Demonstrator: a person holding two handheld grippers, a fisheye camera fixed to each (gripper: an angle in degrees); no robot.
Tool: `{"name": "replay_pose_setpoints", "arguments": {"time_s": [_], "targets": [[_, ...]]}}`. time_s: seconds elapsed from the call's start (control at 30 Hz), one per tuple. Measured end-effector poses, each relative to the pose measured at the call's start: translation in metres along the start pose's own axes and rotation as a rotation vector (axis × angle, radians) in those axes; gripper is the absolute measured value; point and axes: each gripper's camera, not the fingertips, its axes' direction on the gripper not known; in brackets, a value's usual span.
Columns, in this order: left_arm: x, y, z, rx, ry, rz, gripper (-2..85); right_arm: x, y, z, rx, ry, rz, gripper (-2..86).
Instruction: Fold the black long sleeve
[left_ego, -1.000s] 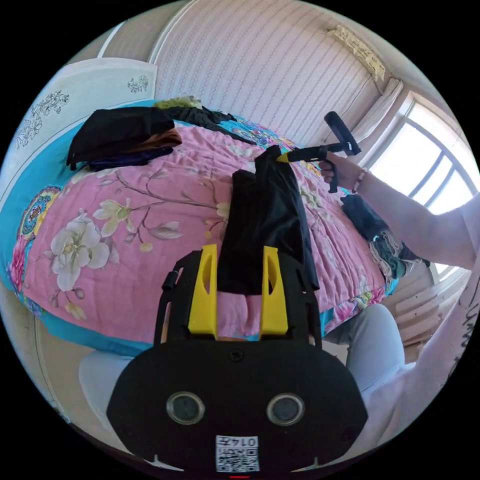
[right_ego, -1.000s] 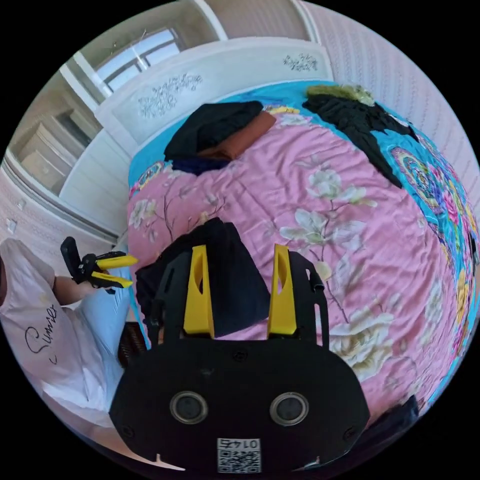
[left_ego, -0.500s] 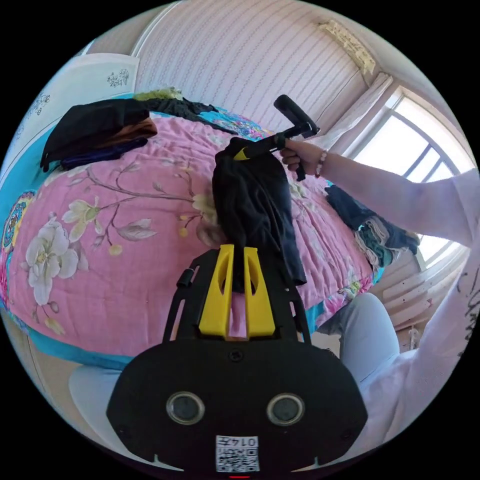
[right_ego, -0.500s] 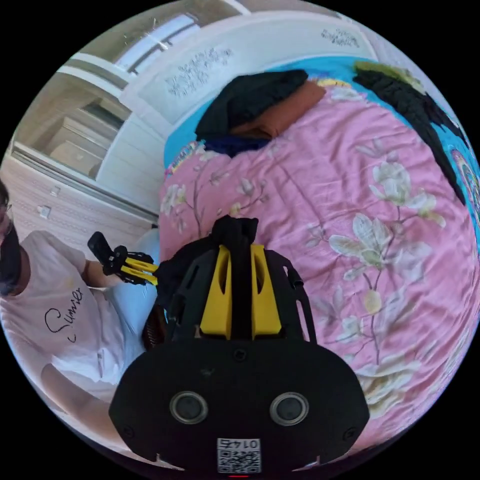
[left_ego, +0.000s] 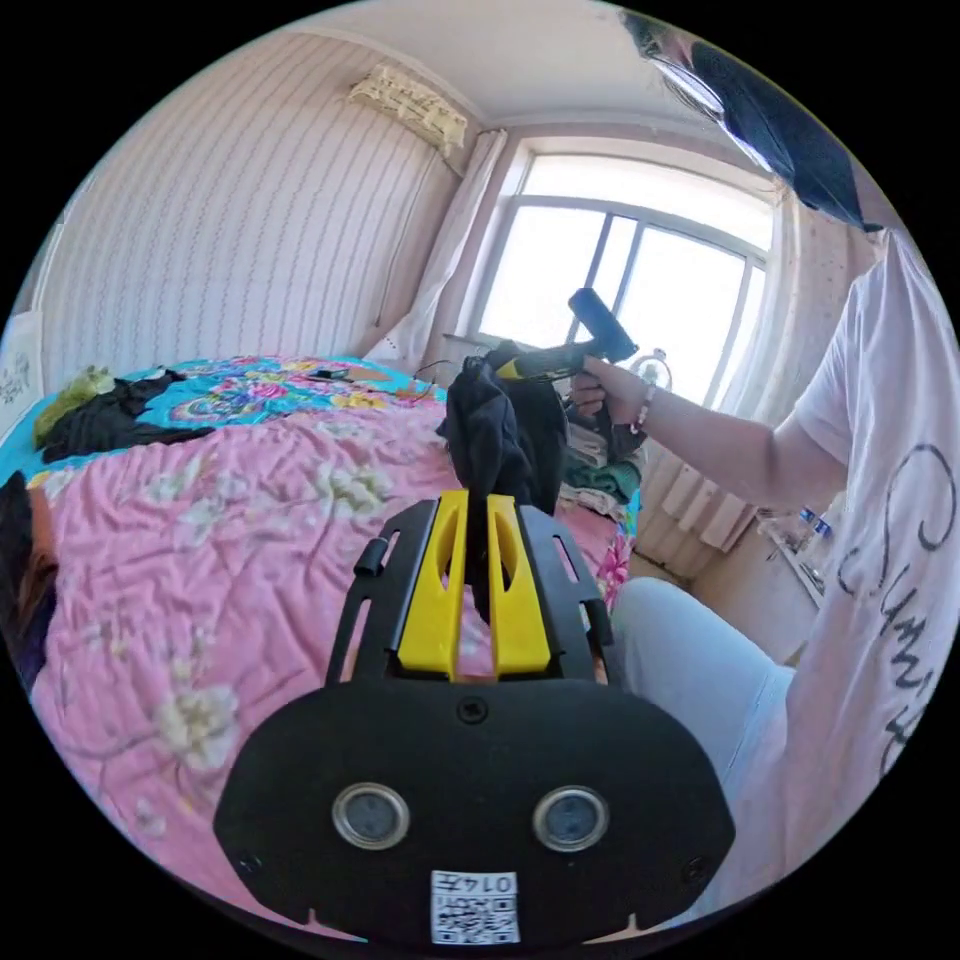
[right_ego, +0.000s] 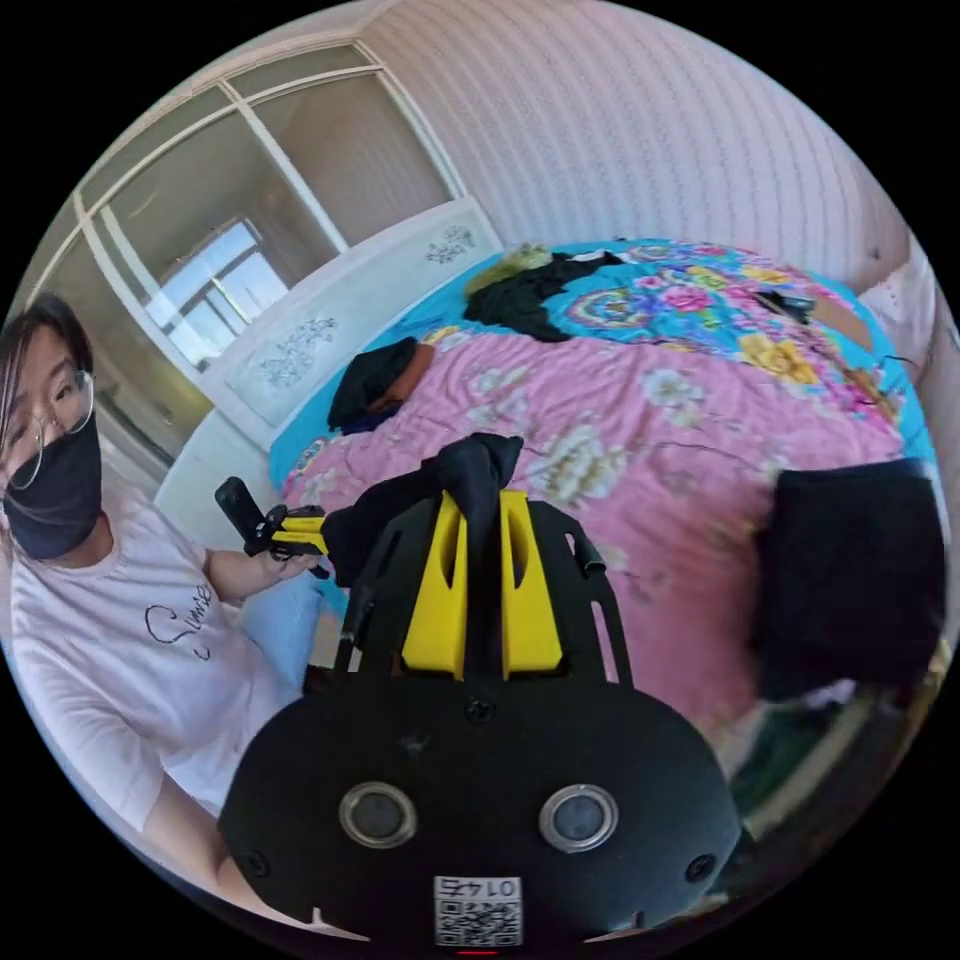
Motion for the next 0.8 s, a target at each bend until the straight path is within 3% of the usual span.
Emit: {"name": "replay_pose_setpoints", "arguments": {"time_s": [0.07, 0.17, 0.3, 0.43, 0.53, 0.8], "targets": [[0.008, -0.045, 0.048, 0.064, 0.045, 0.051, 3.9, 0.024, -0.014, -0.050, -0.036, 0.183, 0.038, 6.2], [0.018, -0.119, 0.135, 0.148, -0.065, 0.085, 3.6, 0.088, -0.054, -0.114, -0.043, 0.498, 0.175, 9.3], [-0.004, -0.159, 0.204, -0.074, -0.088, 0.022, 3.8, 0.170, -0.066, -0.132, -0.032, 0.726, 0.413, 13.9], [-0.011, -0.130, 0.168, -0.067, -0.029, 0.135, 3.9, 0.199, -0.036, -0.077, -0.058, 0.604, 0.454, 14.0], [-0.023, -0.093, 0.127, -0.170, -0.064, 0.147, 3.9, 0.215, -0.014, -0.027, -0.142, 0.534, 0.471, 14.0], [-0.062, -0.009, -0.044, -0.269, -0.335, -0.167, 3.8, 0.163, -0.013, 0.015, -0.091, 0.638, 0.369, 13.5]]}}
